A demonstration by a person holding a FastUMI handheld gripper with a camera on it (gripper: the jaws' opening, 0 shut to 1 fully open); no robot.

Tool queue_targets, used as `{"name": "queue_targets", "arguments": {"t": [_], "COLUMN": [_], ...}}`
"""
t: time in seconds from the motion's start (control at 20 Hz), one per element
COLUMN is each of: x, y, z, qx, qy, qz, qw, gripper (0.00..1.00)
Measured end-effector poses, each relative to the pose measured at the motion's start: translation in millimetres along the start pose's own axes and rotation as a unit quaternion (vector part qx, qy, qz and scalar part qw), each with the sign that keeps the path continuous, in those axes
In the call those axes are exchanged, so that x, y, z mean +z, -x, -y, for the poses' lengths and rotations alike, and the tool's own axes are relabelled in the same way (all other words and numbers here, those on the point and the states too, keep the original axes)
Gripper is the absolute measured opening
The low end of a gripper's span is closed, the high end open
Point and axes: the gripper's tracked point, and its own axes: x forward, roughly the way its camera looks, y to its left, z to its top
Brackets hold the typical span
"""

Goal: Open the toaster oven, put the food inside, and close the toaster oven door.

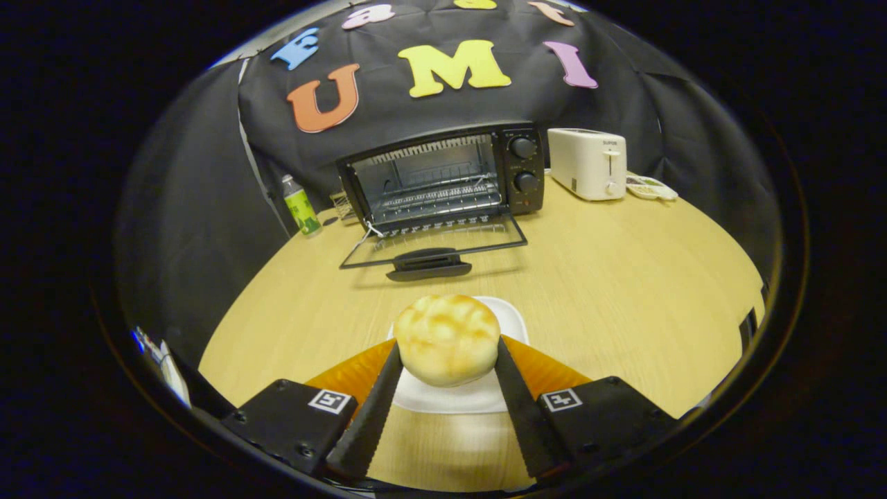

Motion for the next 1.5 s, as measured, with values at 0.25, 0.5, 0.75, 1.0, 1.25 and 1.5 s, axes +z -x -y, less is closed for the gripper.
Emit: {"name": "queue_targets", "arguments": {"t": [0.25,0.5,0.75,1.0,1.25,1.5], "x": [37.9,78.2,117.0,138.4,149.2,160.1], "y": [3.7,-1.2,-13.0,-44.0,-80.9,-129.7], "z": [-23.9,-29.9,-20.7,-13.7,-29.8,-38.9], "qx": [0.034,0.065,0.088,0.118,0.162,0.170], "qy": [-0.054,-0.135,-0.227,-0.325,-0.363,-0.383], "qz": [0.015,0.025,0.047,0.056,0.050,0.024], "qw": [0.998,0.988,0.969,0.937,0.916,0.908], "gripper": [0.85,0.85,0.84,0.84,0.84,0.84]}}
